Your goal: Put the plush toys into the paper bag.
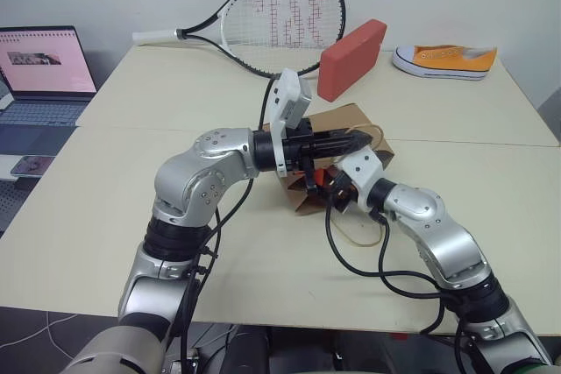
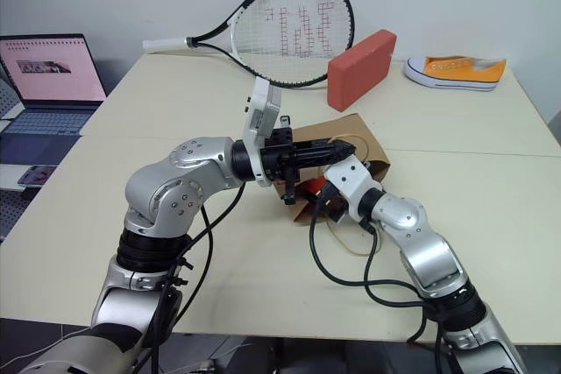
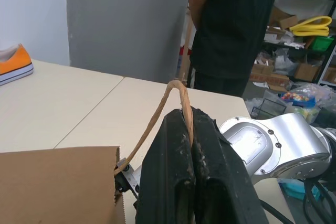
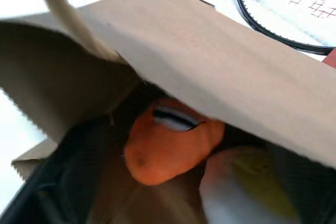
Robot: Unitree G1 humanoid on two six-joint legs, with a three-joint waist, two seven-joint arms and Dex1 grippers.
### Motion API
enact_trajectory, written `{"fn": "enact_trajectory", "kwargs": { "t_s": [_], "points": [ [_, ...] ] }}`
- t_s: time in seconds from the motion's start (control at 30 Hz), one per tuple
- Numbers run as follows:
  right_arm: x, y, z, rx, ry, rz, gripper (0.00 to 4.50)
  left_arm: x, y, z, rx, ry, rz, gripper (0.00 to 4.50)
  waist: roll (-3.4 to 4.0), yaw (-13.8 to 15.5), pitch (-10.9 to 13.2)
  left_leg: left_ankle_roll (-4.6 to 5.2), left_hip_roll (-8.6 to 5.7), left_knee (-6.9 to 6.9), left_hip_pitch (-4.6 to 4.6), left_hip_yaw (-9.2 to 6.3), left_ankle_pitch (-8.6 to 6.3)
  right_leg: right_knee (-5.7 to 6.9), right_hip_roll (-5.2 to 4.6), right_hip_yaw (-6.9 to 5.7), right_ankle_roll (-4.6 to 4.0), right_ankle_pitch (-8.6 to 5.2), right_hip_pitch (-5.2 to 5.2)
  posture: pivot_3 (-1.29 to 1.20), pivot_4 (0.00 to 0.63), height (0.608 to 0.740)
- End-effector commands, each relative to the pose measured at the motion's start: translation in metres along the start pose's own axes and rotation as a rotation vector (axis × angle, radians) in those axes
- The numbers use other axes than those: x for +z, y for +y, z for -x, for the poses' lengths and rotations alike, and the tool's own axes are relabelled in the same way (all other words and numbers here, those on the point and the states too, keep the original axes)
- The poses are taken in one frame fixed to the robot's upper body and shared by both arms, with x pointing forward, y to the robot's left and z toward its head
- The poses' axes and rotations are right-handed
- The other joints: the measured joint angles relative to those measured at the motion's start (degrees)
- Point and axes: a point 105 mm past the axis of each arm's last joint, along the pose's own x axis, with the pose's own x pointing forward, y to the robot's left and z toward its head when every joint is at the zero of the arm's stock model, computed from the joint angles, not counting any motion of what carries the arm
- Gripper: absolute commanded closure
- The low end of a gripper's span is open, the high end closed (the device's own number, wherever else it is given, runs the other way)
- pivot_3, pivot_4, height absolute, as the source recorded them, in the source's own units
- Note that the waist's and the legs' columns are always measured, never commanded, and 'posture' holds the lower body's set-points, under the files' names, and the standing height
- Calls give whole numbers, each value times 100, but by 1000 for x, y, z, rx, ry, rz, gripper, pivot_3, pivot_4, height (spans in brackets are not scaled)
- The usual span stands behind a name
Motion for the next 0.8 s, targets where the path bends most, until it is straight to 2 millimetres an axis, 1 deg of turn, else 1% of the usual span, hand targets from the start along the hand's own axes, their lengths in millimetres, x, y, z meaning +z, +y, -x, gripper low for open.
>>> {"fn": "enact_trajectory", "kwargs": {
  "t_s": [0.03,0.2,0.3,0.37,0.43,0.5,0.53,0.6,0.67,0.7,0.8],
  "points": [
    [18,0,9,17,-56,63,42,4,-1,0,0,-13,-25,4500,0,0,0,0,0,0,0,0,0,0,0,0,0,0,0,0,150,740],
    [21,0,29,106,-33,27,42,2,1,1,13,-6,-32,4500,0,3,0,0,0,-1,-1,0,0,-1,0,0,0,0,0,0,150,740],
    [24,1,54,195,-21,1,42,1,2,1,25,-3,-35,4500,0,10,0,0,0,-1,0,-1,0,-1,0,0,0,0,1,0,150,740],
    [18,-2,74,237,20,-24,42,0,3,1,29,-4,-35,4500,-1,27,0,0,-1,-1,-2,-3,0,-3,-1,-2,0,-1,2,0,150,740],
    [14,-2,88,272,48,-55,42,0,3,1,30,-5,-36,4500,0,30,0,1,-2,-1,-4,-3,0,-6,-2,-3,0,-1,4,0,150,740],
    [6,-3,106,287,92,-127,42,0,4,1,31,-5,-37,4500,-1,29,0,1,-2,-1,-4,-2,-1,-6,-2,-2,0,-1,4,0,150,740],
    [4,-3,111,289,107,-148,42,0,4,1,32,-5,-38,4500,-1,29,0,1,-1,-1,-2,-2,-1,-5,-1,-3,-1,-2,5,0,150,740],
    [-14,-4,119,250,165,-170,42,0,4,1,32,-5,-39,4500,-1,15,0,1,0,-1,-1,-2,-1,-3,0,-3,-1,-2,5,0,150,740],
    [-33,-7,121,188,211,-193,42,0,4,1,31,-5,-40,4500,-1,6,0,1,1,-1,2,2,-1,-2,0,-1,-1,-2,6,0,150,740],
    [-37,-7,122,171,220,-198,42,0,4,1,31,-5,-41,4500,0,4,0,1,2,-1,4,4,-1,-1,0,-1,-2,-2,6,0,150,740],
    [-58,-9,113,88,245,-247,42,0,3,1,26,0,-45,4500,0,-7,0,1,2,3,4,11,0,-2,0,5,-4,-3,5,0,150,740]
  ]
}}
